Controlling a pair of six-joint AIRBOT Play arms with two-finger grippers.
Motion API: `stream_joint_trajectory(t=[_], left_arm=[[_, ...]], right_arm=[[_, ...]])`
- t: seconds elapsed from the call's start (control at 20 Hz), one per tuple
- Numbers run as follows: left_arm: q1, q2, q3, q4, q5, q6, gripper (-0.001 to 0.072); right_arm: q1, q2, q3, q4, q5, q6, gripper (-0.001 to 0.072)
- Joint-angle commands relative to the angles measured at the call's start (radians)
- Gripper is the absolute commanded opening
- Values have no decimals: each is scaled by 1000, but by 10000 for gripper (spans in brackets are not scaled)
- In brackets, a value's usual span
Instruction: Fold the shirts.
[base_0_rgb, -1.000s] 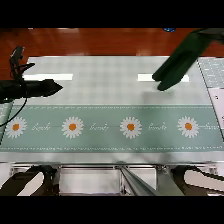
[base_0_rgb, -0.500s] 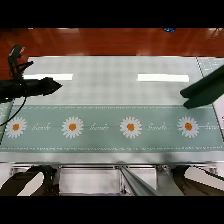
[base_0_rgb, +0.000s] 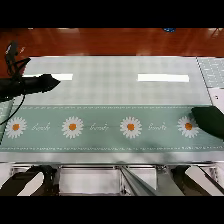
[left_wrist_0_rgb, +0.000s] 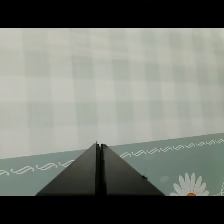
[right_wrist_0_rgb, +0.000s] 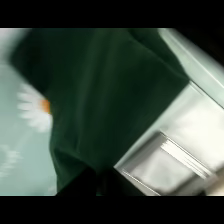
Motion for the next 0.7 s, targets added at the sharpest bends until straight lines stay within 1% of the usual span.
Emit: stream_joint_trajectory(t=[0.0, 0.05, 0.1, 0.2, 0.3, 0.4, 0.45, 0.5, 0.55, 0.6, 0.65], left_arm=[[-6, 0, 0, 0, 35, 0, 15], [-13, 0, 0, 0, 48, 0, 15], [-23, 0, 0, 0, 66, 0, 14], [-39, 0, 0, 0, 112, 1, 15], [-42, 0, 0, 0, 178, 1, 15], [-28, 0, 18, 0, 240, 3, 15], [-8, -3, 45, 0, 243, 10, 15], [19, -7, 85, 0, 242, 11, 15], [43, -9, 132, 0, 243, 11, 15], [56, -15, 181, 0, 243, 11, 15], [58, -23, 232, -4, 243, 11, 15]], right_arm=[[-81, 91, -236, -243, 22, -5, 25], [-85, 101, -303, -294, 23, 5, 146], [-85, 106, -362, -315, 24, 10, 424], [-84, 106, -443, -314, 15, 11, 411], [-84, 106, -444, -316, -2, 11, 410], [-84, 89, -362, -283, -35, 40, 405], [-84, 70, -282, -233, -70, 85, 367], [-84, 53, -200, -120, -122, 107, 204], [-74, 38, -120, 90, -219, 101, 20], [-39, 31, -66, 308, -350, 73, 23], [37, 24, -25, 512, -517, 43, 23]])
